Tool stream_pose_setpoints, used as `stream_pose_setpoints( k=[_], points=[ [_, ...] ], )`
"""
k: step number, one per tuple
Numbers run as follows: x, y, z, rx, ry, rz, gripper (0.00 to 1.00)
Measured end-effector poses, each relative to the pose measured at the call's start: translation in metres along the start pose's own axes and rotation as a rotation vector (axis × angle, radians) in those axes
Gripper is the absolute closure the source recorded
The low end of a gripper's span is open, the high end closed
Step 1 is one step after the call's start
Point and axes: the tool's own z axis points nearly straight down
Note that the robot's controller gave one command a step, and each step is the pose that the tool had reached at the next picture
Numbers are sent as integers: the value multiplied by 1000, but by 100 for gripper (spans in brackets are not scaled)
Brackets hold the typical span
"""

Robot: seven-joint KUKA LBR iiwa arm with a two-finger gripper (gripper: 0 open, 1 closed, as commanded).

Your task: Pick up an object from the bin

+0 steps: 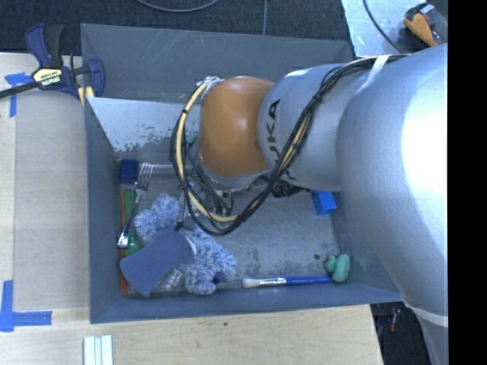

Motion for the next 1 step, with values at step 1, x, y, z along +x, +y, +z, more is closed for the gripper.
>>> stream_pose_setpoints(
  k=[1],
  points=[
    [-3, 1, -37, -3, -8, -1, 100]
  ],
)
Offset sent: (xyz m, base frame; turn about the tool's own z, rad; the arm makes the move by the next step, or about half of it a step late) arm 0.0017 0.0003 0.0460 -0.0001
